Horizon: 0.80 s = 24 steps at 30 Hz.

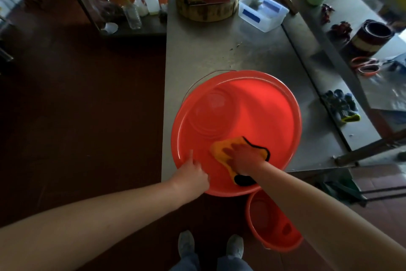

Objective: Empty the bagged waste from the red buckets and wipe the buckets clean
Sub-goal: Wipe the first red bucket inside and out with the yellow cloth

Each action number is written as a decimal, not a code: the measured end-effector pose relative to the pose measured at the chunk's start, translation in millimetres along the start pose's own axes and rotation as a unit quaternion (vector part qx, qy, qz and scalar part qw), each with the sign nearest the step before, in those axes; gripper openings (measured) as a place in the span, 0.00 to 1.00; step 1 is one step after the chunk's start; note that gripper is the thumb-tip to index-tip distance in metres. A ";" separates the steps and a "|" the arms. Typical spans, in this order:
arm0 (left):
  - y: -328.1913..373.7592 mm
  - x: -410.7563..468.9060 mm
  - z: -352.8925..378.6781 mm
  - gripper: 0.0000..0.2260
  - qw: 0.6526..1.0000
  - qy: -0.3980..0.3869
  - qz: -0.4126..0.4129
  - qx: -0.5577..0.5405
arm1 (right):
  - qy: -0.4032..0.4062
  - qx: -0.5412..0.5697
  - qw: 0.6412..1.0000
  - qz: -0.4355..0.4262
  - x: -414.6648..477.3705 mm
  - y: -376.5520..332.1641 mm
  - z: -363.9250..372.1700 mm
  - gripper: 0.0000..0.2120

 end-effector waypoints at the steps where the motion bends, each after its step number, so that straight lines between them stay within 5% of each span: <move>1: 1.6 0.1 4.7 0.18 1.000 0.003 -0.007 -0.007 | 0.012 -0.026 0.999 0.026 -5.4 10.9 -3.1 0.24; 6: 7.5 6.5 25.2 0.20 0.999 0.044 -0.017 0.002 | 0.043 -0.093 0.991 0.088 -22.9 32.7 -8.2 0.22; 17: -10.7 6.6 46.3 0.25 0.994 0.106 0.035 -0.004 | -0.004 0.140 0.990 -0.021 -37.9 -47.5 30.9 0.26; 24: -22.0 0.4 52.3 0.27 0.978 0.205 0.042 0.023 | -0.005 0.052 0.998 0.021 -48.0 -13.0 8.8 0.25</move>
Point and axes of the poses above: each hand's wrist, its own x-axis towards the middle knuckle, its own z-axis out of the palm, y = z × x, the point moved 1 cm from there along x, towards the middle knuckle, and after that the axes turned 13 degrees about -y, right-handed, at the moved point
